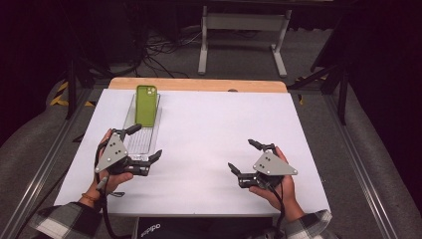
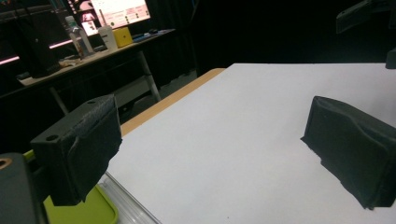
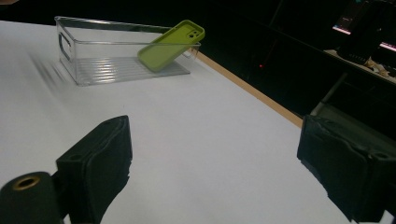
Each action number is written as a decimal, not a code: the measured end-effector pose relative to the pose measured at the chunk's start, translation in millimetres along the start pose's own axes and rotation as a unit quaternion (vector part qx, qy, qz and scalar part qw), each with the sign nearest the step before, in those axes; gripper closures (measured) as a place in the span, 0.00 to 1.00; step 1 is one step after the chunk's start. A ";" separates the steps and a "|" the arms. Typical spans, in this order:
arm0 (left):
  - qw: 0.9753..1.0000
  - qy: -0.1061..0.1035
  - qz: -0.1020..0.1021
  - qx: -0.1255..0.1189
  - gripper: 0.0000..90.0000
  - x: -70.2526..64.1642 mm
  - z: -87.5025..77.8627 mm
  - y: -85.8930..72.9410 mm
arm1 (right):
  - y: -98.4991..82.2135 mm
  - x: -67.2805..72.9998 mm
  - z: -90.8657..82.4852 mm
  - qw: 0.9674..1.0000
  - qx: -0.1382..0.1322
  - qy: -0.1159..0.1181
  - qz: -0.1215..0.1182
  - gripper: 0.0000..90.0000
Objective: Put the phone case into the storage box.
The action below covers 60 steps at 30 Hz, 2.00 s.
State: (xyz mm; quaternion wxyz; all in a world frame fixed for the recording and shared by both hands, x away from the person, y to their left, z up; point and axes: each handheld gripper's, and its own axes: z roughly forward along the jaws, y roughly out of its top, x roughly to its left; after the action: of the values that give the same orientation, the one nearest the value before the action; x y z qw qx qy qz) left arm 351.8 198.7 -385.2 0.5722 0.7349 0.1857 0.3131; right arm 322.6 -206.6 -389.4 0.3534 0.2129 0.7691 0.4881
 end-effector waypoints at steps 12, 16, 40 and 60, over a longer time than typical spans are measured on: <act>0.999 -0.018 -0.005 0.028 0.05 -15.8 0.0 -11.1 | -0.5 -0.8 -6.3 1.000 0.001 -0.008 0.003 0.12; 0.999 -0.024 -0.014 0.037 0.04 -19.4 -3.9 -18.2 | -1.5 -0.4 -6.6 1.000 0.003 -0.009 0.004 0.12; 0.994 -0.006 -0.024 0.107 0.04 -15.0 -23.6 -58.6 | -9.8 -3.9 -4.7 0.999 0.022 -0.014 0.023 0.07; 0.994 -0.008 -0.041 0.105 0.03 -14.9 -26.0 -66.8 | -28.1 10.3 -8.2 0.999 0.040 -0.010 0.009 0.07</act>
State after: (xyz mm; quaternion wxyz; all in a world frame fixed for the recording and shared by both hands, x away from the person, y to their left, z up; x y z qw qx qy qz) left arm 329.0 226.7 -448.9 0.5053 0.7854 0.2428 0.2624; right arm 310.1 -216.8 -415.9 0.3480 0.2391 0.7825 0.4575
